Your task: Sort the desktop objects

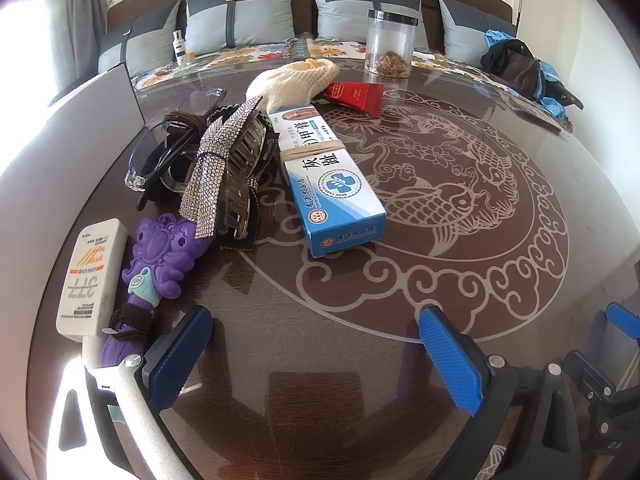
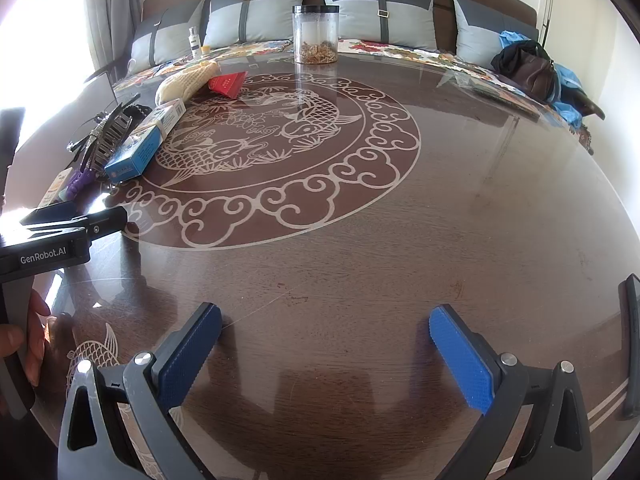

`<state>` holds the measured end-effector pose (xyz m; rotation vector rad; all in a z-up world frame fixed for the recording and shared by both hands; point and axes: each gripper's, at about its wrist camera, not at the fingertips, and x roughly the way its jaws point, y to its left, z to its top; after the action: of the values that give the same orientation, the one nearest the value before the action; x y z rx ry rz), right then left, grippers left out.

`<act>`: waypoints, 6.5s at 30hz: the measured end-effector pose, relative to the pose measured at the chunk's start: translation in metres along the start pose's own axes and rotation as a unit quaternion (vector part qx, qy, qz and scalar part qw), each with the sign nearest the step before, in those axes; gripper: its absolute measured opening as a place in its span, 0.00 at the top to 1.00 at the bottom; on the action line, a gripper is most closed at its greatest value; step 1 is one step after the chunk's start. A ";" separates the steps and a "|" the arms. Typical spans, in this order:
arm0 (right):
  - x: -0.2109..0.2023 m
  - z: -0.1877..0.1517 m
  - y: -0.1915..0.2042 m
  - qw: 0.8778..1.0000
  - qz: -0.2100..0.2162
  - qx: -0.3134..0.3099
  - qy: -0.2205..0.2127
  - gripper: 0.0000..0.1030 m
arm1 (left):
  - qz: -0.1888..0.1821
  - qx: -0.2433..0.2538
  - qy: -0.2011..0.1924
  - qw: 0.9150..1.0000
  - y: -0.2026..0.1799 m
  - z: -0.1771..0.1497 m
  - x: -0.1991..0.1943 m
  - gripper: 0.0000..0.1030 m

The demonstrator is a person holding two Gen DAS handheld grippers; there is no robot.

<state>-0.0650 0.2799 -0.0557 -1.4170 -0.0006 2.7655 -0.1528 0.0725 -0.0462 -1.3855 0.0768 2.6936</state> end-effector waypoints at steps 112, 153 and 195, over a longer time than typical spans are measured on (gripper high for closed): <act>0.000 -0.001 0.000 1.000 0.000 -0.002 0.000 0.00 | 0.020 -0.184 0.031 0.982 0.155 -0.003 -0.016 0.20; -0.023 0.021 0.127 0.987 0.154 -0.006 0.042 0.23 | 0.005 -0.116 0.028 0.993 0.151 -0.095 -0.091 0.51; -0.082 0.088 0.489 0.922 0.316 -0.218 0.052 0.79 | 0.083 -0.253 -0.016 0.964 0.407 -0.073 -0.168 0.49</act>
<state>-0.1036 -0.2104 0.0550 -1.9655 -0.2053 3.3499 -0.0470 -0.3507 0.0455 -1.5074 -0.5622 3.0092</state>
